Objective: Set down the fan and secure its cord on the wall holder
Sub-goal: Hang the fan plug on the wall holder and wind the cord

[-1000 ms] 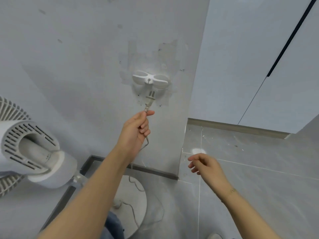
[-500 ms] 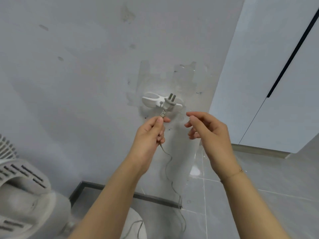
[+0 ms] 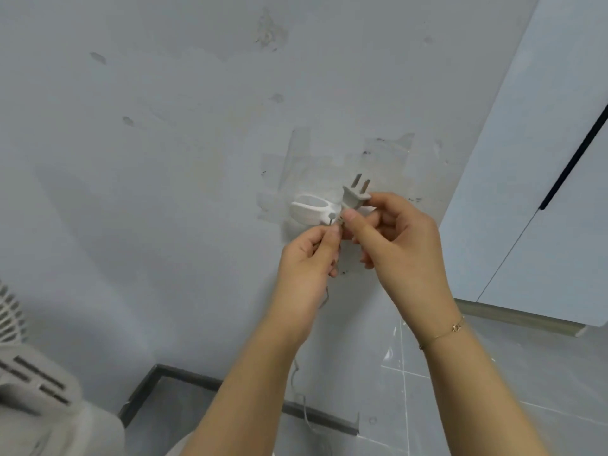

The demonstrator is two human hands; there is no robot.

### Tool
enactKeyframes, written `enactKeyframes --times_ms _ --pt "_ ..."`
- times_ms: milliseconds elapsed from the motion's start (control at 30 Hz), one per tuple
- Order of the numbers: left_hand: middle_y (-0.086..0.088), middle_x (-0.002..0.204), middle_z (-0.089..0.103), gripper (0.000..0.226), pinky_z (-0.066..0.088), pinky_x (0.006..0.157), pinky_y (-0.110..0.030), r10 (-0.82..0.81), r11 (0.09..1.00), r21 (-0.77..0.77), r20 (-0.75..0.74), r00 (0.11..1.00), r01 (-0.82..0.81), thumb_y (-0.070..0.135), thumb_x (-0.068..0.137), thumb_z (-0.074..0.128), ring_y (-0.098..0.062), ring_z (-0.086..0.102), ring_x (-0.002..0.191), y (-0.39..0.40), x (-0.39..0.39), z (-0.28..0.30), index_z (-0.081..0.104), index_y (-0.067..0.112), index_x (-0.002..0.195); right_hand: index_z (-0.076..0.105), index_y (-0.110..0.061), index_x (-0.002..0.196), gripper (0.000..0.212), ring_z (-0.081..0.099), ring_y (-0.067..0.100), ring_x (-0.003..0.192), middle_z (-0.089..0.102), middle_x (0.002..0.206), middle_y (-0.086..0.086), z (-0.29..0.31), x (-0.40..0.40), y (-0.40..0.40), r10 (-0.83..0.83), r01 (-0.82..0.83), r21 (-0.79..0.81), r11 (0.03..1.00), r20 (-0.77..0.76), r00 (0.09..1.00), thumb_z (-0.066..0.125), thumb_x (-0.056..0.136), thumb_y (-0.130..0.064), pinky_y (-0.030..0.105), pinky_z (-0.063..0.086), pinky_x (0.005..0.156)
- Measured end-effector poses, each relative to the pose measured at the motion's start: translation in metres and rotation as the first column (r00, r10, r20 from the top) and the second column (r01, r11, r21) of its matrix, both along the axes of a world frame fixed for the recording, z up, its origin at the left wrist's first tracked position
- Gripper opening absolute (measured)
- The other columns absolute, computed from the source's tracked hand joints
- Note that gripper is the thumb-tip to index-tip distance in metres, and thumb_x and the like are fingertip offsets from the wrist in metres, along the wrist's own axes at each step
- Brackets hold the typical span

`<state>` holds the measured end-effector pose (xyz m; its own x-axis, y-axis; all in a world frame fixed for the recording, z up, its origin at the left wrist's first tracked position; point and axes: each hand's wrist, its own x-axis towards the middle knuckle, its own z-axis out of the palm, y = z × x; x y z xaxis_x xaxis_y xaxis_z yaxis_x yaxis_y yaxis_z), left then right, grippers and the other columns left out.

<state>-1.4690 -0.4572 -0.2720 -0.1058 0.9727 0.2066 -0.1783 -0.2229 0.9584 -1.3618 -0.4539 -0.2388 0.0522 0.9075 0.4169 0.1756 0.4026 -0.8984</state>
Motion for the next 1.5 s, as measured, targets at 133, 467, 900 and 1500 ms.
enactKeyframes --times_ms 133,467,900,1500 --pt "0.006 0.059 0.043 0.023 0.036 0.055 -0.016 0.126 0.989 0.097 -0.139 0.982 -0.113 0.023 0.098 0.049 -0.007 0.039 0.057 -0.003 0.0 -0.001 0.067 0.014 0.088 0.067 -0.022 0.088 0.005 0.061 0.026 0.066 0.062 0.058 -0.005 -0.002 0.002 0.003 0.013 -0.013 0.02 1.0 0.005 1.0 0.069 0.085 -0.025 0.041 0.052 0.064" --pt "0.002 0.064 0.046 0.027 0.037 0.053 -0.012 0.106 0.993 0.057 -0.083 0.991 -0.102 0.02 0.098 0.048 -0.002 0.04 0.052 -0.001 -0.003 0.001 0.061 0.023 0.075 0.067 -0.03 0.096 0.018 0.05 0.01 0.06 0.051 0.056 -0.008 -0.002 -0.002 0.007 0.013 -0.013 0.032 0.999 -0.003 1.0 0.073 0.081 -0.024 0.027 0.044 0.06" --pt "0.012 0.059 0.054 0.022 0.041 0.058 -0.012 0.211 0.977 0.064 -0.089 0.974 -0.205 0.022 0.094 0.056 -0.002 0.047 0.055 0.0 0.0 0.002 0.067 0.021 0.075 0.07 -0.019 0.092 0.007 0.059 0.009 0.074 0.064 0.077 -0.007 -0.004 -0.005 -0.005 -0.081 0.063 0.133 0.989 0.131 0.988 0.068 0.085 -0.021 0.042 0.055 0.066" --pt "0.014 0.054 0.059 0.008 0.046 0.059 -0.011 0.153 0.988 -0.044 0.201 0.968 -0.147 0.019 0.085 0.068 0.0 0.049 0.053 0.0 -0.003 -0.003 0.073 0.012 0.085 0.062 -0.017 0.103 0.02 0.058 0.024 0.07 0.062 0.075 -0.009 -0.003 -0.012 0.006 -0.151 0.134 0.152 0.979 0.104 0.983 0.067 0.087 -0.026 0.048 0.054 0.067"
